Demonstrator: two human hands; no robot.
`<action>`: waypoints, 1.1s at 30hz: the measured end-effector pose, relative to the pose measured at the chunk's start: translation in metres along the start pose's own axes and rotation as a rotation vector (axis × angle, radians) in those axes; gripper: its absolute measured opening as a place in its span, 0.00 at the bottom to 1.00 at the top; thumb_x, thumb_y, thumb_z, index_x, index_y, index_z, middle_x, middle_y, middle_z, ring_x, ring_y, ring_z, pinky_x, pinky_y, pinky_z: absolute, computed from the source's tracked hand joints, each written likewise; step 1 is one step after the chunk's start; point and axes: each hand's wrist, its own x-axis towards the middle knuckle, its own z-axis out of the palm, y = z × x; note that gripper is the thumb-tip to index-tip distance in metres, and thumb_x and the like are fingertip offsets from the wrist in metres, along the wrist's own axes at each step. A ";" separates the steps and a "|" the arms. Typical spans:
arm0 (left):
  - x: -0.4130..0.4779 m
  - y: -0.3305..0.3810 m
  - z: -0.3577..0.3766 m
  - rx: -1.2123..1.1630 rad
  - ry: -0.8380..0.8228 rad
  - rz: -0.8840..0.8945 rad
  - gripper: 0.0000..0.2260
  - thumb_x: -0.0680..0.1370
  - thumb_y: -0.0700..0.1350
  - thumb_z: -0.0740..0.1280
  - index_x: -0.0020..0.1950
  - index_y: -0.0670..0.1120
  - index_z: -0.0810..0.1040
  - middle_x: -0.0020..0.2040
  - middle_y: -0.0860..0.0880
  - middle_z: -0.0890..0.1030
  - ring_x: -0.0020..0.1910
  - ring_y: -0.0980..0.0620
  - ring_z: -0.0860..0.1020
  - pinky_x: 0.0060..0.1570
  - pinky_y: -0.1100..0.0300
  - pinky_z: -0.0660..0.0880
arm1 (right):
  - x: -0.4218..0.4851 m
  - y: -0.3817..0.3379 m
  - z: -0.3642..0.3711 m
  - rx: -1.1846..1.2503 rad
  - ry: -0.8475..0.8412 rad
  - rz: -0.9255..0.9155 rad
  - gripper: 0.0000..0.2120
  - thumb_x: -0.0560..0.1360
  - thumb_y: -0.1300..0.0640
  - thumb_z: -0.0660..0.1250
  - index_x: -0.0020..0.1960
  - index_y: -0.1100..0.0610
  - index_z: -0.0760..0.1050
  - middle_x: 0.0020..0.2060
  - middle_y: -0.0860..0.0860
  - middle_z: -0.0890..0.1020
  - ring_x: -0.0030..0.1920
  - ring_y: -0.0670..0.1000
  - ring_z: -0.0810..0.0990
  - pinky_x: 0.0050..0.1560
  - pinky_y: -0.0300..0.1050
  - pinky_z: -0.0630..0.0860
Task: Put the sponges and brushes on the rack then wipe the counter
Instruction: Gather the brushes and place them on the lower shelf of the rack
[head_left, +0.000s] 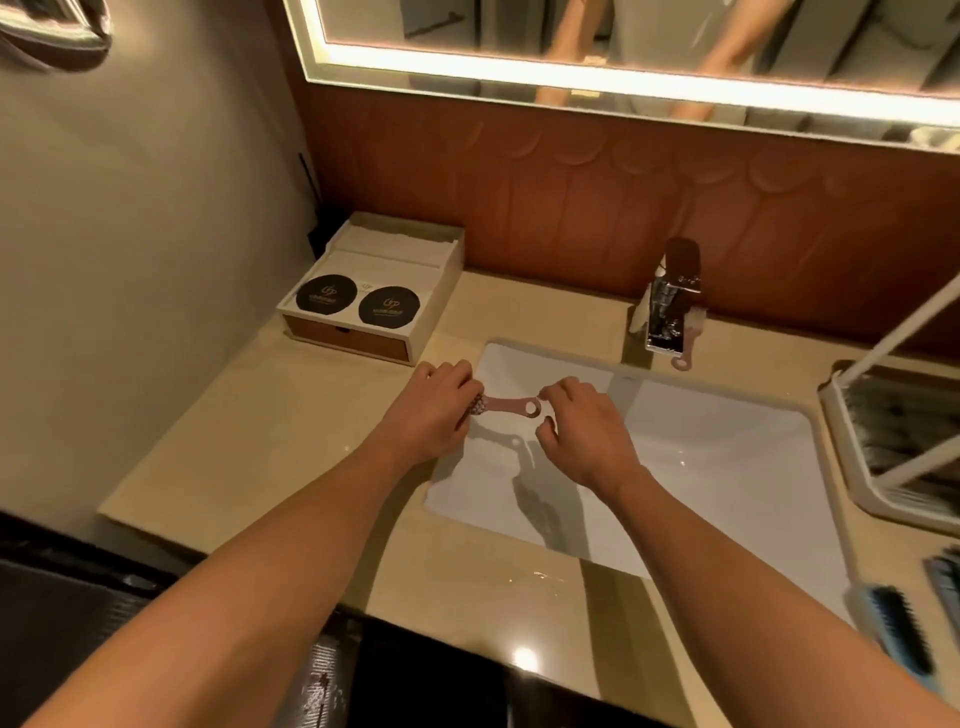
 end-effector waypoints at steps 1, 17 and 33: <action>0.006 0.009 0.002 -0.004 0.008 0.019 0.12 0.79 0.47 0.66 0.61 0.49 0.77 0.55 0.49 0.74 0.53 0.47 0.74 0.57 0.49 0.70 | -0.004 0.012 -0.002 -0.001 0.001 0.027 0.18 0.78 0.53 0.61 0.66 0.55 0.75 0.60 0.53 0.78 0.58 0.56 0.76 0.58 0.52 0.72; 0.134 0.123 0.069 -0.242 0.003 0.094 0.10 0.79 0.45 0.64 0.59 0.48 0.78 0.53 0.50 0.75 0.52 0.47 0.75 0.53 0.51 0.67 | 0.024 0.172 -0.001 0.015 0.034 0.295 0.25 0.78 0.51 0.60 0.74 0.57 0.66 0.72 0.56 0.69 0.71 0.56 0.66 0.70 0.54 0.66; 0.176 0.146 0.100 -0.336 0.026 0.124 0.09 0.79 0.43 0.63 0.57 0.49 0.79 0.55 0.49 0.79 0.57 0.47 0.74 0.59 0.56 0.66 | 0.058 0.212 0.022 0.002 0.356 0.465 0.19 0.81 0.51 0.60 0.68 0.60 0.72 0.55 0.58 0.77 0.56 0.59 0.73 0.59 0.55 0.69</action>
